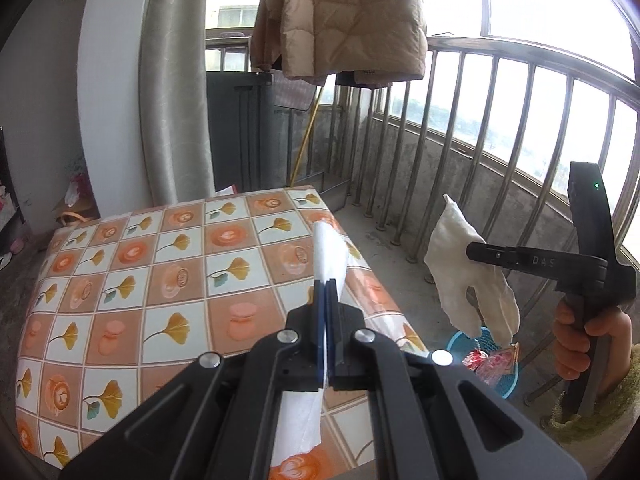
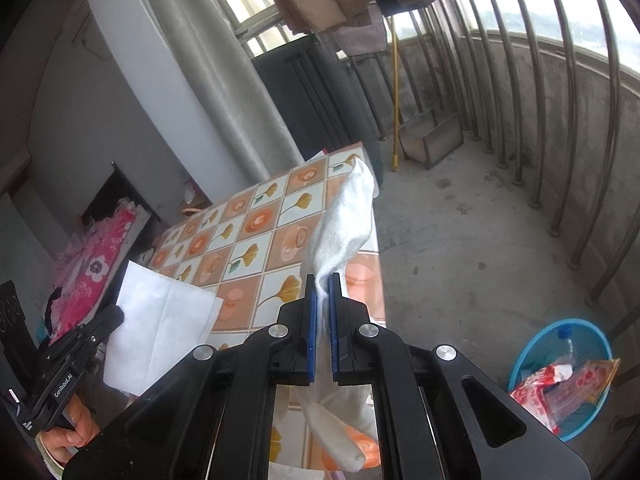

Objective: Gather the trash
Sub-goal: 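Lift the glove and tissue and carry them toward the blue wastebasket, then open both tools over the wastebasket to drop the glove and tissue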

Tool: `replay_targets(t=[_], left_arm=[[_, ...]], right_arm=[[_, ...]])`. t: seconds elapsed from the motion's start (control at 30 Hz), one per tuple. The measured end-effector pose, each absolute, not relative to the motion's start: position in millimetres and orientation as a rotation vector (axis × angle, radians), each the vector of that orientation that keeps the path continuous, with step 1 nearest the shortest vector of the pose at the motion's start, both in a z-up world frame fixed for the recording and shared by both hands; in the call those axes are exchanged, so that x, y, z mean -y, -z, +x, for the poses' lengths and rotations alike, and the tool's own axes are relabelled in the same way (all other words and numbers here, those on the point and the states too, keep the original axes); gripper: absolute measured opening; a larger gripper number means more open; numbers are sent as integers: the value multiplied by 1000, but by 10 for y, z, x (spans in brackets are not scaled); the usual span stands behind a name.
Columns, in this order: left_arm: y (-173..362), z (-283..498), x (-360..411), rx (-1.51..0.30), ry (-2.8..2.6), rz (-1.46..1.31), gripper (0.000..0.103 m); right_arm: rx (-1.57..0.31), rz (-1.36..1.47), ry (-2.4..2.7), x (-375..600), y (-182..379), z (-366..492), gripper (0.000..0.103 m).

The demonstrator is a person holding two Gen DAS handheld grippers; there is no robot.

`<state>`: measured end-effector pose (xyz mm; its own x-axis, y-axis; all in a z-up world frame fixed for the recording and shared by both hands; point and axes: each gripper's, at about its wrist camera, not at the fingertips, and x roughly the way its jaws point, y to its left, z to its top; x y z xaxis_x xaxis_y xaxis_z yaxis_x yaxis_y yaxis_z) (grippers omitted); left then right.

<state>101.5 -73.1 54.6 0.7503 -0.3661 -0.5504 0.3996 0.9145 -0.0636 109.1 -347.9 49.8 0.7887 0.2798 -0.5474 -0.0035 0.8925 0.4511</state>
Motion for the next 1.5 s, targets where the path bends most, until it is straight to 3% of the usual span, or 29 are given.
replay_targets(t=[0.63, 1.37, 1.43, 1.5], left_arm=[[-297, 1103, 2215, -737, 789, 136, 0], [871, 1038, 4326, -1094, 1140, 249, 1], [984, 1084, 4455, -1096, 1133, 261, 1], [1106, 1174, 4569, -1113, 1095, 259, 1]], right_arm=[[-631, 661, 177, 4844, 5, 249, 4], [-688, 1029, 562, 5963, 1258, -231, 8], [-707, 1050, 568, 6035, 1401, -172, 17], [-748, 1070, 590, 6091, 1581, -112, 48]])
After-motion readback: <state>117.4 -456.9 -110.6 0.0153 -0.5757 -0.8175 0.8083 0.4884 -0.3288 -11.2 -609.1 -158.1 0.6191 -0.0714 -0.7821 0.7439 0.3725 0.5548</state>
